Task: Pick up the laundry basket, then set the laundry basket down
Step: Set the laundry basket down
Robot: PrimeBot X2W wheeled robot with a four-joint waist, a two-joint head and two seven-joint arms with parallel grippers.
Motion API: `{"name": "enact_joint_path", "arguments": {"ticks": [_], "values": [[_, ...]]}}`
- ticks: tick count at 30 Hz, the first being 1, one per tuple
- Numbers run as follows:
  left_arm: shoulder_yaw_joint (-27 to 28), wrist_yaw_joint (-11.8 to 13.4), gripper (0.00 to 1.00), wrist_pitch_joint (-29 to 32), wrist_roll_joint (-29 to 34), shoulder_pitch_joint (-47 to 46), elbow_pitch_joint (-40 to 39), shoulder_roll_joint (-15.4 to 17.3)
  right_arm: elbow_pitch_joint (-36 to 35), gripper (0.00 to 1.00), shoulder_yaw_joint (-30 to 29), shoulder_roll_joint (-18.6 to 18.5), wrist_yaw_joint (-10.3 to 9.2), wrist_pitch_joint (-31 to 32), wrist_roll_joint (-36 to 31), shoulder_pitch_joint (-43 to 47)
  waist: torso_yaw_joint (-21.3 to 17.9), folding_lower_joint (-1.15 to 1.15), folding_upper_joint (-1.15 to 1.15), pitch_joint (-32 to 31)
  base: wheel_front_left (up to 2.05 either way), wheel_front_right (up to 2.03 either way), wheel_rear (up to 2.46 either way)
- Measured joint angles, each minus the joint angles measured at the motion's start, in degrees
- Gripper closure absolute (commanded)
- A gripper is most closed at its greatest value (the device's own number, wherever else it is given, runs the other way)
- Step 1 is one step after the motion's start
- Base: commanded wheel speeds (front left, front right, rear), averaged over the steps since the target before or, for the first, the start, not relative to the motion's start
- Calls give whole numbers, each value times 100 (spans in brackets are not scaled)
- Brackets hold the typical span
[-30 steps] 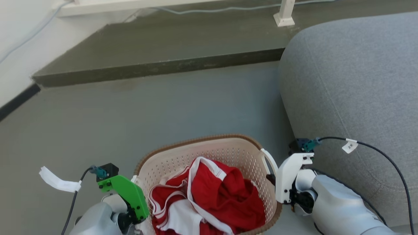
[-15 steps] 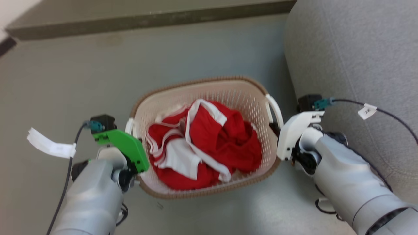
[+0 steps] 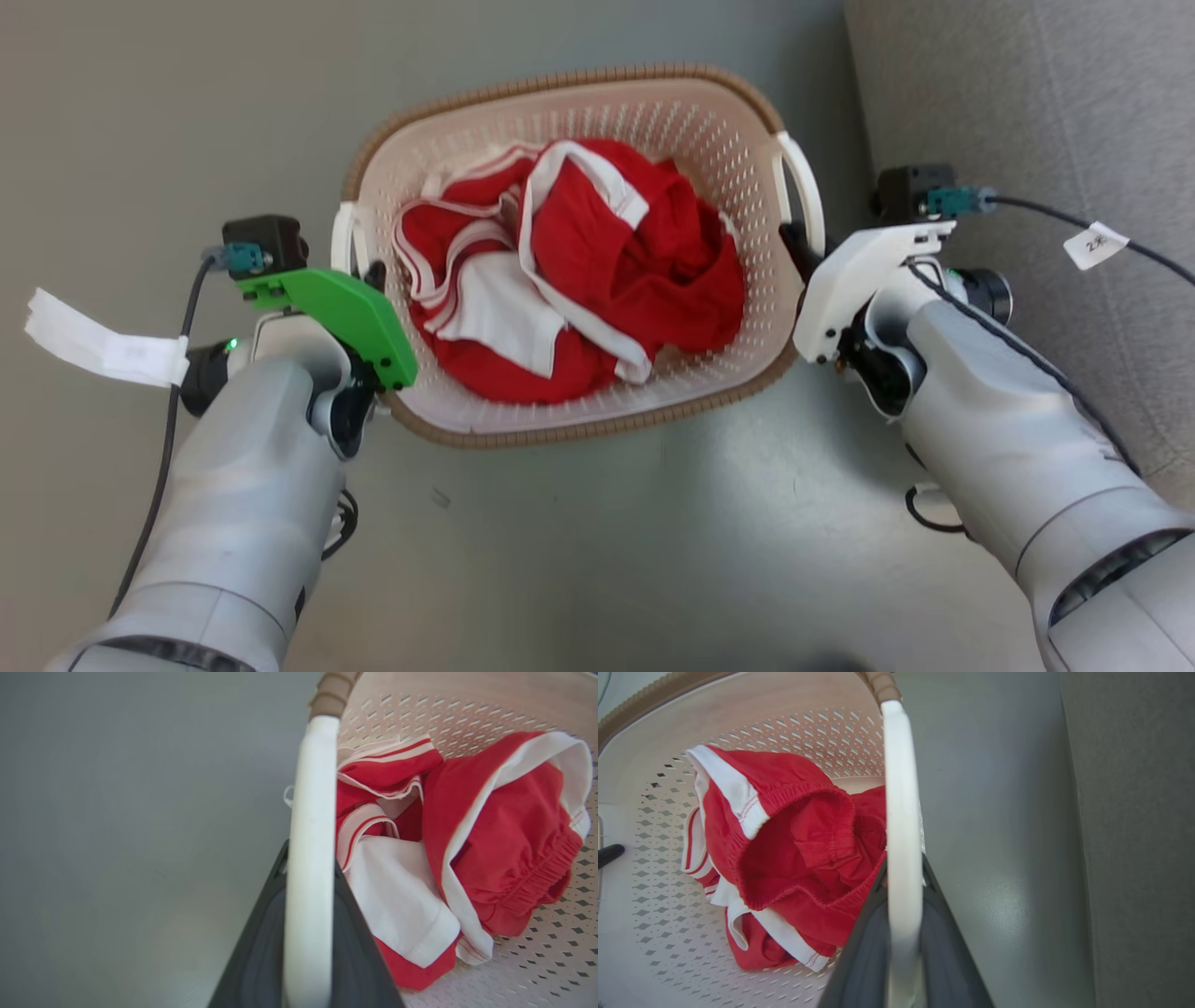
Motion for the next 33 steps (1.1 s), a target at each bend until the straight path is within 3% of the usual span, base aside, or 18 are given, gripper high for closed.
{"name": "enact_joint_path", "arguments": {"ticks": [17, 33], "values": [[-19, 122, 100, -820, 256, -806, -180, 5, -33, 100, -73, -120, -146, -569, -112, -832, 32, 0, 0, 1411, 0, 0, 0], [-60, 112, 100, -922, 339, -1276, 35, -7, 67, 100, -130, -136, -143, -714, -144, -1235, 110, 0, 0, 2430, 0, 0, 0]]}}
